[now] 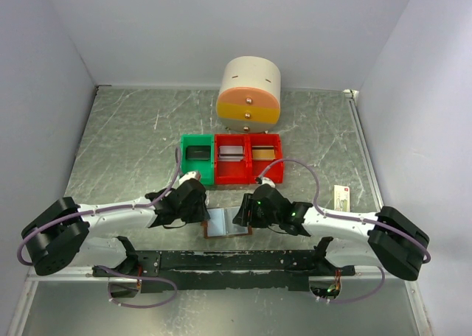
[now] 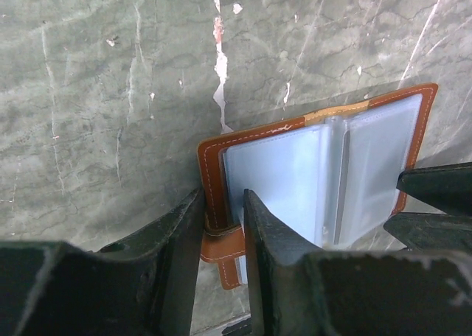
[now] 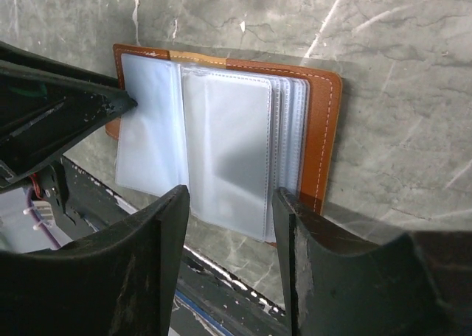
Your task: Take the credit cards out of the card holder
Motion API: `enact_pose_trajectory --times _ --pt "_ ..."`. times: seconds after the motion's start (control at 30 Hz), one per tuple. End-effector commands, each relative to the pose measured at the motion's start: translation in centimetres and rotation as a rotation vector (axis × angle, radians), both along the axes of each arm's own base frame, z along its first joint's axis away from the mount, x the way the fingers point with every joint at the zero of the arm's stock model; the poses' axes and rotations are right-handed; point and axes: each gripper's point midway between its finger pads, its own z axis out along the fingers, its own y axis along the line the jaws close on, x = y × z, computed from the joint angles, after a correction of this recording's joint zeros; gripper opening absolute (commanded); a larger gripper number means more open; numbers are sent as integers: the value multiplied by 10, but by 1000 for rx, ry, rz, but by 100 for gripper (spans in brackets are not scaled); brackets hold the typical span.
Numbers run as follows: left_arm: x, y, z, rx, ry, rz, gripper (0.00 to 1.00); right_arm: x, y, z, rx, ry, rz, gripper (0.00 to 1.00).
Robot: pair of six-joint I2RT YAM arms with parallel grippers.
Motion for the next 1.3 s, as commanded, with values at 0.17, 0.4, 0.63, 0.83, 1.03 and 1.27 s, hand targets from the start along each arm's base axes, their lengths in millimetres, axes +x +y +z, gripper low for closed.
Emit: enact_pose_trajectory --times 0.17,0.4,0.63,0.83,1.03,1.27 --pt "-8 -1 -2 -16 27 -31 36 4 21 22 105 -39 47 48" --pt "-8 -1 -1 -17 25 -32 36 6 29 34 142 -44 51 47" --pt "-8 0 -1 -17 22 -31 35 5 25 34 112 -36 43 46" --pt "-8 1 -1 -17 22 -28 35 3 29 40 138 -41 66 46" --pt "-8 1 0 -15 19 -30 35 4 32 49 164 -55 70 46" --pt "-7 0 1 -15 17 -32 35 4 29 52 161 -55 59 46"
